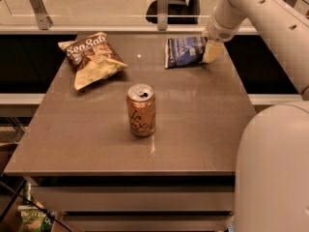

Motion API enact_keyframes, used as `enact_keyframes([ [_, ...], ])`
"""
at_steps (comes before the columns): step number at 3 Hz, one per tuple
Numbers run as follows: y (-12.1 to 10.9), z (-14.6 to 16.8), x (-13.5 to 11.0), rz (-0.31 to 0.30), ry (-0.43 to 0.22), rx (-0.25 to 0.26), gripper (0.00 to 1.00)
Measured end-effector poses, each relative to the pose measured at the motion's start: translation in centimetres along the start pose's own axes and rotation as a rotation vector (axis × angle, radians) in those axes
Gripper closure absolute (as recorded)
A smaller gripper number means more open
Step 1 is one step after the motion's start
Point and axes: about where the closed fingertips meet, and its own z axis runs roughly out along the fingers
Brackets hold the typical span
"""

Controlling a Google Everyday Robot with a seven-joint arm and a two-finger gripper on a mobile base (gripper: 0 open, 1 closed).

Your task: Pick blue chip bag

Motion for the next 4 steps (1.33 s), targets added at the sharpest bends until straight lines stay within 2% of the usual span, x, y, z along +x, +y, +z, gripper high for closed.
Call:
enact_keyframes([
  [2, 0.27, 0.72, -0.12, -0.002, 0.0, -0.011, 0.88],
  [3, 0.4, 1.07, -0.18, -0.003, 0.0, -0.016, 1.0],
  [4, 0.4, 1.07, -0.18, -0.003, 0.0, -0.016, 1.0],
])
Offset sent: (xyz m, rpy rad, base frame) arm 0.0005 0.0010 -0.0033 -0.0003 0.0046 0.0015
